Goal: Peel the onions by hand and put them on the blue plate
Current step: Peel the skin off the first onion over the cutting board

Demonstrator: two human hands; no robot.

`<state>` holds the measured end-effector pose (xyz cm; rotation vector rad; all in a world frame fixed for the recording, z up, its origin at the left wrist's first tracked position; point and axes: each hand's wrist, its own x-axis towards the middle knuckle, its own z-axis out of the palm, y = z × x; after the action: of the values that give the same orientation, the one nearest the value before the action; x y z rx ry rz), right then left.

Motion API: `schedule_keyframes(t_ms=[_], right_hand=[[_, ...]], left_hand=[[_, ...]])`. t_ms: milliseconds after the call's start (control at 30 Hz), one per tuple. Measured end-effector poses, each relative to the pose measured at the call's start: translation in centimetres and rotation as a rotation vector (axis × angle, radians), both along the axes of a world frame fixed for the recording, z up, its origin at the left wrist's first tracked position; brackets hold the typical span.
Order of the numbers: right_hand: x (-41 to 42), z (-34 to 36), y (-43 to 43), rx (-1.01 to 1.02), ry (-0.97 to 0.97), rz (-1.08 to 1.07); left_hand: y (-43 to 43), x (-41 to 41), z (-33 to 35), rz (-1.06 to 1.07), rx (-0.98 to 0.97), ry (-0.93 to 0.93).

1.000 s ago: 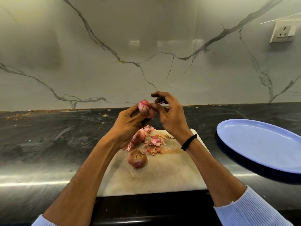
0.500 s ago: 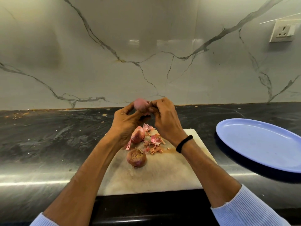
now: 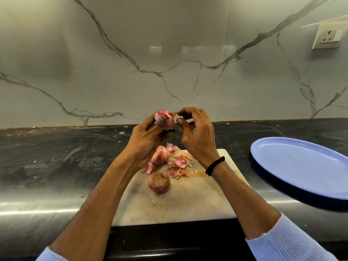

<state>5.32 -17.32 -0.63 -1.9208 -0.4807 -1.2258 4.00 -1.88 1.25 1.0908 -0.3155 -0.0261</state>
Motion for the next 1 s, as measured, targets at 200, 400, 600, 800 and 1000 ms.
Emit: schedule_keyframes(t_ms=[200,400,600,800,1000], right_hand=[[0.1,0.2,0.0,0.097,0.075,0.075],[0.2,0.3,0.2,0.082,0.047,0.027],[-0.2,0.4,0.2,0.174,0.256,0.127],[-0.2,0.9,-0.5,0.459,0.312,0.268],[0.0,0.6,-0.6,0.318,0.215,0.165]], left_hand=[[0.0,-0.1,-0.2,-0.065,0.071,-0.036],[-0.3,-0.3,-0.2,-0.080,0.119,-0.044],[-0.5,-0.8,0.2,-0.070,0.068,0.008],[-0.1,-0.8,0.4,-0.071,0.045,0.028],[-0.1,-0.5,0.2,-0.056,0.074,0.015]])
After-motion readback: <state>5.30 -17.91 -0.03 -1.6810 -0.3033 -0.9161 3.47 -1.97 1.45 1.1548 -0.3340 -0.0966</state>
